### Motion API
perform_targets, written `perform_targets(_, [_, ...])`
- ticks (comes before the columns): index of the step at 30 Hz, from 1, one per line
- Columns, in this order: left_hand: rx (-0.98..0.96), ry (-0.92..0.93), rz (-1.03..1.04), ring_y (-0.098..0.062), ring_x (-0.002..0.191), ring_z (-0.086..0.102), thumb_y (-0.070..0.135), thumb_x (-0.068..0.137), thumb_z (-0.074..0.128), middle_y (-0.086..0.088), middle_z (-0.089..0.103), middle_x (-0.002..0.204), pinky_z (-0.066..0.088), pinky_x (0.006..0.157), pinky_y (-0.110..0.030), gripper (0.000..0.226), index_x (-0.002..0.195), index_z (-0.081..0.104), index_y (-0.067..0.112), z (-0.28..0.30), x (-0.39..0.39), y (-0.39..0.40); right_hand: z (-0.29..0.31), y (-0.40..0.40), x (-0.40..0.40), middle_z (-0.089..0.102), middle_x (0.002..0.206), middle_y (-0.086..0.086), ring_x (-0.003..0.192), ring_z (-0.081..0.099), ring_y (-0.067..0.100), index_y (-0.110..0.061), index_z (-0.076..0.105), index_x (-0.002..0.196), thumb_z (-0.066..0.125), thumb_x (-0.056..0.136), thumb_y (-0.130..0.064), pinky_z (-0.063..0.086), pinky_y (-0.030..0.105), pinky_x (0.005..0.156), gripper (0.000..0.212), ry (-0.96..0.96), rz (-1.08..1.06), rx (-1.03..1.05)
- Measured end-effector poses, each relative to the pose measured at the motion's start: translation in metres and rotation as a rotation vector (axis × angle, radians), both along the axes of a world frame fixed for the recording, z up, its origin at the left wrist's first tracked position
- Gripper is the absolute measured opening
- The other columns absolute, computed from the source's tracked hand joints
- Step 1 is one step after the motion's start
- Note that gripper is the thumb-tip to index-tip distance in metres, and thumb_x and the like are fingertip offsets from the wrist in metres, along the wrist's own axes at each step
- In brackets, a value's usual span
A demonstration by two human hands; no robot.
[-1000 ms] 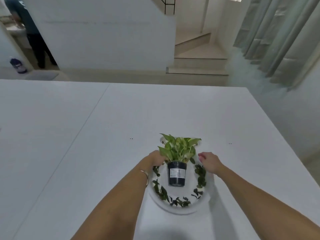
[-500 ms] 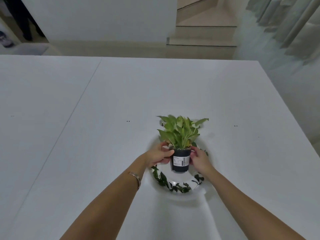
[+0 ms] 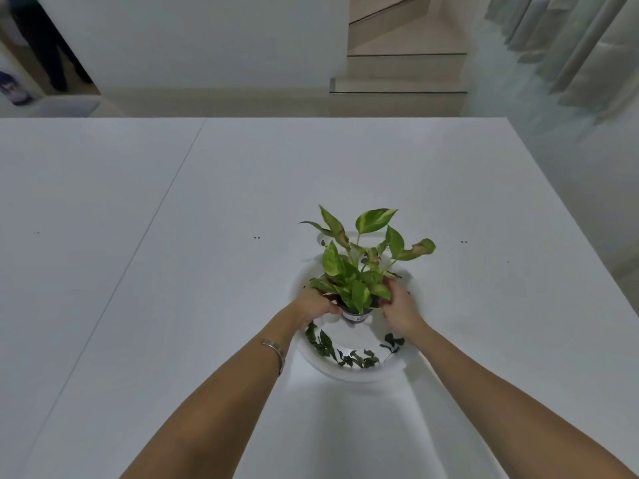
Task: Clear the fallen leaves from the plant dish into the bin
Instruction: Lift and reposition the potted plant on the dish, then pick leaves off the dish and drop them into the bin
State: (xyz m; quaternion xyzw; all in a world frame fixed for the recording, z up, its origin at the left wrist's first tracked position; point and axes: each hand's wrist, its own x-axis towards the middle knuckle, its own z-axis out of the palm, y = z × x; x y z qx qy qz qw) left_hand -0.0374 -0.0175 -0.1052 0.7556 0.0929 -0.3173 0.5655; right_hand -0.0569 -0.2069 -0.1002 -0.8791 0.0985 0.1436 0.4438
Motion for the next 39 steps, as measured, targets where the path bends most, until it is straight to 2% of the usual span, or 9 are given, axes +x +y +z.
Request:
perform_targets(5, [0.192,-0.181,-0.17,-0.019,0.107,0.056,-0.001,0.077,0.062,-0.002,0.062,0.119,0.048,0.091,-0.026,0.05,0.125,0.054,0.013,0.002,-0.003,0.002,-0.001,-0.018,0.005,0.071,0.108,0.014,0.085,0.063,0.021,-0.011,0.064,0.109,0.058,0.086,-0.01,0.048,0.03,0.079,0.024,-0.078,0.14,-0.099])
perform_targets(8, [0.719,-0.355,-0.457,-0.028,0.127,0.046,0.03,0.081,0.061,-0.008,0.055,0.122,0.023,0.116,-0.052,0.055,0.13,0.047,0.01,-0.011,-0.013,0.01,-0.017,-0.038,0.013,0.043,0.147,0.008,0.143,0.03,0.028,-0.019,0.033,0.144,0.067,0.081,-0.027,0.015,0.053,0.117,0.072,0.044,0.391,-0.53])
perform_targets(10, [0.919,-0.312,-0.651,-0.03,0.147,0.016,0.058,0.073,0.061,-0.011,0.032,0.151,-0.007,0.112,-0.065,0.093,0.148,0.025,0.017,-0.027,-0.026,0.013,-0.029,-0.047,0.015,0.017,0.159,0.008,0.149,-0.003,0.032,-0.022,0.012,0.151,0.074,0.068,-0.049,-0.009,0.062,0.114,0.107,0.111,0.586,-0.802])
perform_targets(13, [1.047,-0.305,-0.746,-0.03,0.151,-0.003,0.077,0.062,0.057,-0.014,0.003,0.162,-0.014,0.11,-0.066,0.116,0.152,0.005,0.025,-0.043,-0.042,0.01,-0.046,-0.05,0.011,0.008,0.16,0.014,0.146,-0.015,0.041,-0.02,0.007,0.152,0.071,0.058,-0.067,-0.015,0.065,0.11,0.123,0.091,0.745,-1.032])
perform_targets(19, [1.214,-0.421,-0.608,-0.036,0.122,0.047,0.061,0.072,0.062,-0.013,0.044,0.134,0.004,0.116,-0.058,0.081,0.135,0.036,0.017,-0.042,-0.059,-0.009,-0.053,-0.037,-0.005,0.048,0.127,0.014,0.123,0.047,0.033,-0.015,0.039,0.136,0.078,0.068,-0.038,0.027,0.046,0.109,0.082,-0.023,0.674,-0.993])
perform_targets(25, [0.942,-0.412,-0.485,-0.031,0.082,0.058,0.003,0.085,0.05,-0.014,0.052,0.114,0.044,0.068,-0.034,0.026,0.11,0.053,0.008,-0.04,-0.077,-0.019,-0.045,-0.03,-0.028,0.06,0.102,0.012,0.091,0.062,0.03,-0.011,0.058,0.092,0.053,0.082,-0.005,0.048,0.033,0.073,0.013,-0.026,0.619,-0.705])
perform_targets(29, [0.666,-0.333,-0.257,-0.019,0.079,0.055,-0.01,0.077,0.047,-0.013,0.064,0.091,0.047,0.069,-0.031,0.025,0.09,0.066,0.0,-0.032,-0.074,-0.015,-0.038,-0.029,-0.036,0.066,0.079,0.011,0.074,0.064,0.025,-0.008,0.063,0.07,0.052,0.073,0.011,0.055,0.033,0.074,0.023,0.006,0.32,-0.395])
perform_targets(33, [0.289,-0.184,0.147,0.0,0.043,0.06,-0.005,0.075,0.071,-0.001,0.062,0.067,0.045,0.042,-0.006,0.014,0.073,0.065,0.007,-0.014,-0.075,-0.005,-0.023,-0.031,-0.04,0.068,0.07,0.006,0.057,0.058,0.006,0.0,0.075,0.077,0.075,0.073,0.003,0.044,0.001,0.056,0.005,0.033,-0.036,-0.145])
perform_targets(39, [-0.215,-0.011,0.518,-0.011,0.047,0.068,-0.013,0.073,0.072,-0.008,0.071,0.06,0.06,0.055,-0.019,0.015,0.081,0.064,-0.004,0.017,-0.095,0.01,-0.001,-0.026,-0.057,0.07,0.069,0.01,0.053,0.063,0.017,-0.007,0.072,0.072,0.081,0.069,-0.001,0.057,0.024,0.069,0.011,0.146,-0.326,0.271])
